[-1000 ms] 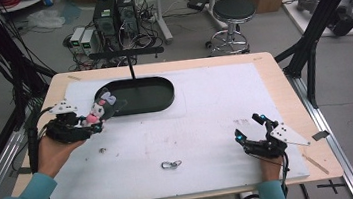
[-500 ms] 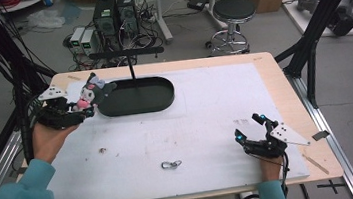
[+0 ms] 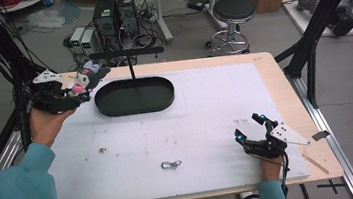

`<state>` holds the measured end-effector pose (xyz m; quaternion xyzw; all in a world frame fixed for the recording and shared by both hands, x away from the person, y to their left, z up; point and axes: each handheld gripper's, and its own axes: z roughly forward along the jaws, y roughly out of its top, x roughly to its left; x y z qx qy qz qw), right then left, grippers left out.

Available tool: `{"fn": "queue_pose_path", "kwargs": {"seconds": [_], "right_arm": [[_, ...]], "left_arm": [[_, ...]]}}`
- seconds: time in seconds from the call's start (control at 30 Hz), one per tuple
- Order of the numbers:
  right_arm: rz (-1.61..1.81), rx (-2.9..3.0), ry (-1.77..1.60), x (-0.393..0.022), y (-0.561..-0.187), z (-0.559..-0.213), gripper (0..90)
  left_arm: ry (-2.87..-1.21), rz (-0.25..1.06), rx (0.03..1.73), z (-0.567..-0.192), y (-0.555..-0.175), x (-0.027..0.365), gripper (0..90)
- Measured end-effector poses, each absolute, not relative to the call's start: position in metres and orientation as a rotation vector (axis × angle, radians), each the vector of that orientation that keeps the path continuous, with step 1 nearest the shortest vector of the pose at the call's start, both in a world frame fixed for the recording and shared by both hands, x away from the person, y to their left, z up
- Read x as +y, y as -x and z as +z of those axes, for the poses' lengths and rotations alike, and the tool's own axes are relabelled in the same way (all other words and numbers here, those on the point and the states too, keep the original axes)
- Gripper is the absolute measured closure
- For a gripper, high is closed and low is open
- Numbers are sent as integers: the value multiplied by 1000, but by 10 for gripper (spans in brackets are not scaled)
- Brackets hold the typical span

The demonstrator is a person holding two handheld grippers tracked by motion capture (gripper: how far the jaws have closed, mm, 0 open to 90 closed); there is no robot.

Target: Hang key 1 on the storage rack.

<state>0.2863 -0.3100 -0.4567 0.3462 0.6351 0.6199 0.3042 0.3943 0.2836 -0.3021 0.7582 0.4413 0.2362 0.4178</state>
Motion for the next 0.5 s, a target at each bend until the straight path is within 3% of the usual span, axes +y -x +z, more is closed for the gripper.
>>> {"fn": "queue_pose_path", "kwargs": {"seconds": [0.5], "right_arm": [[1639,1683,-914,-310,-286,-457,107]], "left_arm": [[-1886,609,1166,-290,-419,288,529]]}}
